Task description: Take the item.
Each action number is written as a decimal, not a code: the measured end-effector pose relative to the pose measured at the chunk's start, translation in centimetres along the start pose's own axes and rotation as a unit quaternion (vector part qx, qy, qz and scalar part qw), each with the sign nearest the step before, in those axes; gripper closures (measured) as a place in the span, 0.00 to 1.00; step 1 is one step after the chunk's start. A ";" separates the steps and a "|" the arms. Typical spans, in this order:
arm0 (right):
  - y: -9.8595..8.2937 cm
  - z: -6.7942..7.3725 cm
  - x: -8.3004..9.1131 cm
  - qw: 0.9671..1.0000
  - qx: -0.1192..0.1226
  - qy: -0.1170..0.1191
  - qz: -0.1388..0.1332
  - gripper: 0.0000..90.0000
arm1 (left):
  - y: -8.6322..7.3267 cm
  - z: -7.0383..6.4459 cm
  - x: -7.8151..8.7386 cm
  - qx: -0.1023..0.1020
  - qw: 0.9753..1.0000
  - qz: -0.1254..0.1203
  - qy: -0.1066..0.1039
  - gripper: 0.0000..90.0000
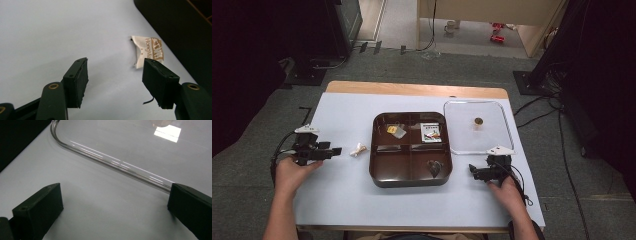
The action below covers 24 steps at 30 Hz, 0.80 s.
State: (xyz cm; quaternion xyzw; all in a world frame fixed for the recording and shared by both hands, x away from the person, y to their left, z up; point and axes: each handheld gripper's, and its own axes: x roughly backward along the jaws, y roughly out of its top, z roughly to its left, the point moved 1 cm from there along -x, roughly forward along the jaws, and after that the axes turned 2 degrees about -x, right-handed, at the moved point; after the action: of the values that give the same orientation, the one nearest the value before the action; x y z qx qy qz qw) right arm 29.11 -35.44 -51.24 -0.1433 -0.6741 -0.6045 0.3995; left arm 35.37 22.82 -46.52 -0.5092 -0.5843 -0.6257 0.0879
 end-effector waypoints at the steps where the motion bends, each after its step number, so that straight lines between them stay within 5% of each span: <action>1: 0.0 0.0 0.0 1.000 0.000 0.000 0.000 0.00 | -0.2 0.1 -0.1 -0.002 1.000 0.005 0.002 0.41; 12: 0.0 0.0 0.0 1.000 -0.001 0.001 0.000 0.00 | -1.6 0.9 -0.6 -0.001 0.999 0.031 0.034 0.42; 19: 0.0 0.0 0.0 1.000 -0.001 0.001 0.000 0.00 | -2.3 0.0 -0.9 -0.045 0.997 0.019 0.053 0.36; 24: 0.0 0.0 0.0 1.000 -0.001 0.001 0.000 0.00 | -2.5 -0.4 -1.1 -0.050 0.997 0.017 0.059 0.29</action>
State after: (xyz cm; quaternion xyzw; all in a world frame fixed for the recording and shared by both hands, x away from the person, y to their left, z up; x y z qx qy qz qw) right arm 29.13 -35.45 -51.25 -0.1434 -0.6730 -0.6057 0.3996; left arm 33.95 22.72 -48.86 -0.4844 -0.5377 -0.6816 0.1075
